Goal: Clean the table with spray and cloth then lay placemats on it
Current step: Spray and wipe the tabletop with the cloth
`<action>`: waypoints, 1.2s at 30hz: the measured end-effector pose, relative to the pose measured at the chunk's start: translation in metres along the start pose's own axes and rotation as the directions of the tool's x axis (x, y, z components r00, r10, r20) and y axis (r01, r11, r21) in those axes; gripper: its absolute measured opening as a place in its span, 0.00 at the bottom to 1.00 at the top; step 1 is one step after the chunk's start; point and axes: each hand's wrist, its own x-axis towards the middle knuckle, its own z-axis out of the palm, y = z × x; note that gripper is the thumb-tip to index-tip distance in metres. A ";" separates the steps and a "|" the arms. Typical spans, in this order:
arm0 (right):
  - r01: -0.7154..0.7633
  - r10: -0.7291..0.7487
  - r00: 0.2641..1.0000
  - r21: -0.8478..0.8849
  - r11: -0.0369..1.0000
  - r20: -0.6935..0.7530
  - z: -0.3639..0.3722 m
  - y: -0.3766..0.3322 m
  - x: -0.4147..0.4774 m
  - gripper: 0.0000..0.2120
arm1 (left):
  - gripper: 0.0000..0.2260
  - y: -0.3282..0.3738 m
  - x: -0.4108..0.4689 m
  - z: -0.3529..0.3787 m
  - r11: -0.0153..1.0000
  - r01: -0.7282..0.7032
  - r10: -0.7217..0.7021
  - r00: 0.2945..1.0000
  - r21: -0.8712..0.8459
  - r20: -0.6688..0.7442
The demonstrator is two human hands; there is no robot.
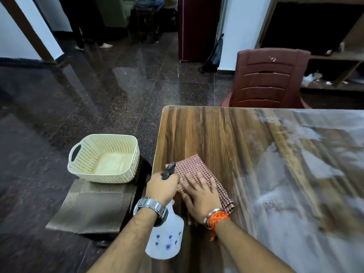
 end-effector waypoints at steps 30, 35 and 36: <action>0.177 -0.165 0.969 -0.048 0.983 0.184 0.049 -0.133 -0.189 0.34 | 0.11 -0.177 -0.198 -0.052 0.964 0.075 -0.081 0.997 0.257 0.013; 0.183 -0.181 0.977 -0.005 0.983 0.114 0.047 -0.106 -0.200 0.29 | 0.13 -0.170 -0.203 -0.045 0.964 0.078 -0.091 0.995 0.254 0.039; 0.077 -0.078 0.994 0.019 0.997 0.072 0.045 -0.090 -0.201 0.27 | 0.11 -0.168 -0.204 -0.042 0.963 0.070 -0.083 0.996 0.260 0.040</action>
